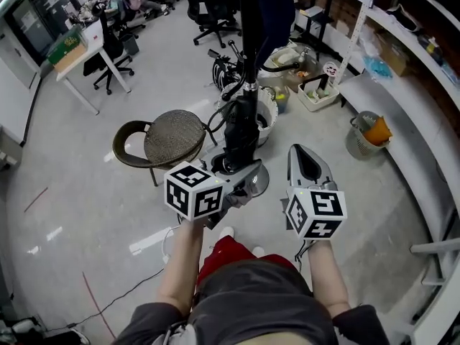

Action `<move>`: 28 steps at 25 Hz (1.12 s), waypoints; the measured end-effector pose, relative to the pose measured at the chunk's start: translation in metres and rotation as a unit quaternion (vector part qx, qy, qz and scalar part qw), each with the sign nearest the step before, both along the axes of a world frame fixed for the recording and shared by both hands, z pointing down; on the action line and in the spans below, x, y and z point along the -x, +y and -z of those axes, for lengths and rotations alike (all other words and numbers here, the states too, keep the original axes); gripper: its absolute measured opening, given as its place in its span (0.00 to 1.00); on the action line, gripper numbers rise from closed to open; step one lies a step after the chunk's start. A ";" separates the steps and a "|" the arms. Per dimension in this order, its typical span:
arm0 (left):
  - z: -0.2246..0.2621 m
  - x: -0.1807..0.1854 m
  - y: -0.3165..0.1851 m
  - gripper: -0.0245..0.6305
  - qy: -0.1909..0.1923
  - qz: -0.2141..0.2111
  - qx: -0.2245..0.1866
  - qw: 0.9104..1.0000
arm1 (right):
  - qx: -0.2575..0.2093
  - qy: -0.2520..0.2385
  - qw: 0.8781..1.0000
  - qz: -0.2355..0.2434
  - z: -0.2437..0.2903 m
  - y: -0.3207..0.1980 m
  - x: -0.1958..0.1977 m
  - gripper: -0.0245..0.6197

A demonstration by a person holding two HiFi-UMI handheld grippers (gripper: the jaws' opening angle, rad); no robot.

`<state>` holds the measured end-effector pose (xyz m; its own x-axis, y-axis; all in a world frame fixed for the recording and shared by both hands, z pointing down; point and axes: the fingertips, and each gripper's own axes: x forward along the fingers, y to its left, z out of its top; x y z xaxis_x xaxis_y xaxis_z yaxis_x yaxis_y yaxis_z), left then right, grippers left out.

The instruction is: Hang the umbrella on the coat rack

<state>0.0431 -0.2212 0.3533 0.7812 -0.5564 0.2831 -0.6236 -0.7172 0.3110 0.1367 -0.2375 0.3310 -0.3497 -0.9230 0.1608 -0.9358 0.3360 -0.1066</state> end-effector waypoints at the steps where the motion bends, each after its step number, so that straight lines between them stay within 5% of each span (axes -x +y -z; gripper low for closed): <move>1: -0.001 0.002 -0.004 0.37 0.001 -0.007 0.003 1.000 | 0.002 0.000 1.000 -0.003 -0.001 -0.002 0.003 0.07; 12: -0.019 0.026 -0.040 0.37 0.015 -0.080 0.034 0.996 | 0.009 0.012 0.998 -0.059 -0.001 -0.027 0.031 0.07; 28: -0.082 0.005 -0.053 0.37 0.011 -0.173 0.079 0.982 | 0.028 0.026 0.989 -0.140 -0.039 -0.032 0.013 0.07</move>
<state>0.0381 -0.2741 0.4350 0.9227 -0.2072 0.3251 -0.3429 -0.8264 0.4466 0.1232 -0.2697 0.3697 -0.0717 -0.9718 0.2246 -0.9961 0.0580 -0.0671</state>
